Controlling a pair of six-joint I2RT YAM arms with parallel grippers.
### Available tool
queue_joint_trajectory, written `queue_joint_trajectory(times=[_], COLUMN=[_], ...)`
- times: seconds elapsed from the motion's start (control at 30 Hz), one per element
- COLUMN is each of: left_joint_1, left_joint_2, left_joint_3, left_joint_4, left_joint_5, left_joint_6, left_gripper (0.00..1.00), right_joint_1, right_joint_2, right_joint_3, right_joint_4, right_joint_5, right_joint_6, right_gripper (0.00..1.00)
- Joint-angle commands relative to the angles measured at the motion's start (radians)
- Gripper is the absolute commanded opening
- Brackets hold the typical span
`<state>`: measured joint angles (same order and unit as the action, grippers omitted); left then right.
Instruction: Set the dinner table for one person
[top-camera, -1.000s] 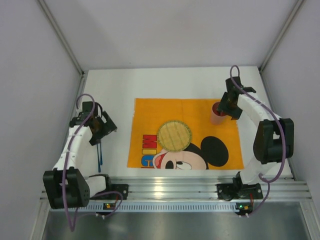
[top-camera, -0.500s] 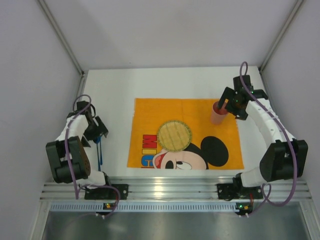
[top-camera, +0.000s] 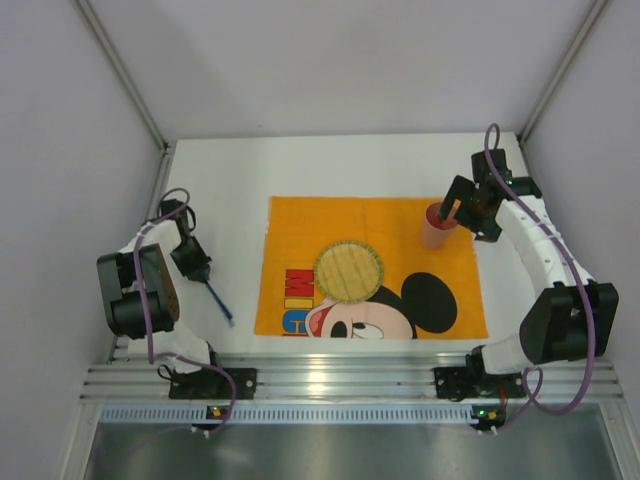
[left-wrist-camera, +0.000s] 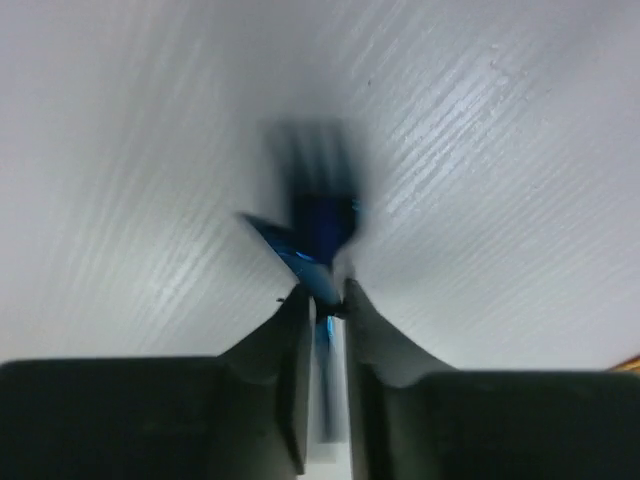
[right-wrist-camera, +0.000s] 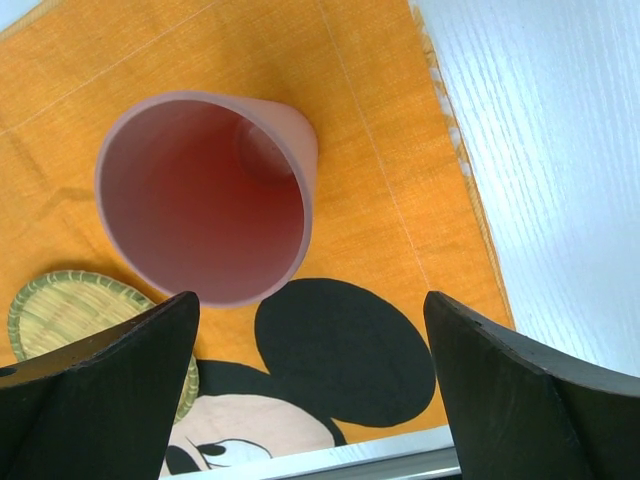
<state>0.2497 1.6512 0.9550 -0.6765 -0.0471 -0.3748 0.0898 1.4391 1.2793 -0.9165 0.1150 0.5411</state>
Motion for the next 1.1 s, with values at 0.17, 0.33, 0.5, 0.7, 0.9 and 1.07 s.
queue_joint_trajectory(times=[0.17,0.33,0.5,0.7,0.9,1.07], left_joint_1=[0.010,-0.006,-0.064,-0.162,-0.185,-0.185], left_joint_2=[0.226,0.312,0.377,0.386,0.337,0.279], left_joint_3=[0.092,0.298,0.488,0.538,0.446,0.389], left_joint_4=[0.147,0.118,0.052,0.022,0.057,0.063], left_joint_5=[-0.016,0.007,0.036,0.035,0.023,-0.036], left_joint_6=[-0.064,-0.093,-0.086,-0.050,-0.064,-0.065], left_gripper=[0.00,0.00,0.12,0.50,0.46,0.37], right_joint_1=[-0.025,-0.027,-0.027,-0.028,-0.027,-0.025], right_joint_2=[-0.037,-0.045,-0.043,-0.055,-0.072,-0.094], right_joint_3=[-0.001,-0.015,-0.020,-0.057,-0.070,-0.067], right_joint_4=[-0.016,-0.016,-0.016,-0.009,-0.007,-0.013], right_joint_5=[0.018,0.023,0.015,0.009,0.011,0.015], right_joint_6=[-0.015,-0.012,-0.006,0.003,0.007,0.008], right_gripper=[0.93,0.93,0.91,0.91,0.91,0.91])
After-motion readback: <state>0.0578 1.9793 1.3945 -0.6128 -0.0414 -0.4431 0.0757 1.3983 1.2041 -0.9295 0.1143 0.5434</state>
